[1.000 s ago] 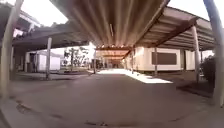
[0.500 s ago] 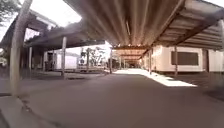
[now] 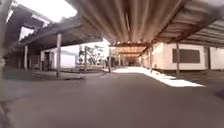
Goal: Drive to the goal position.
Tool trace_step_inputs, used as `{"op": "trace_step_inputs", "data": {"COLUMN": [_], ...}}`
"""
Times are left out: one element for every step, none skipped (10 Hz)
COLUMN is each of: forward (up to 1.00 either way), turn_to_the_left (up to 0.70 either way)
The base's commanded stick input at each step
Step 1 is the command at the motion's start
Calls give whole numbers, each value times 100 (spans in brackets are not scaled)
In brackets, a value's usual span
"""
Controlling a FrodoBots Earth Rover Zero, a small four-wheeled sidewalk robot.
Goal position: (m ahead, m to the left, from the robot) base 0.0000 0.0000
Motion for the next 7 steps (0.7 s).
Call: {"op": "trace_step_inputs", "data": {"forward": [70, 70, 70, 70, 70, 70, 70], "turn_to_the_left": [0, 0, 0, 0, 0, 0, 0]}}
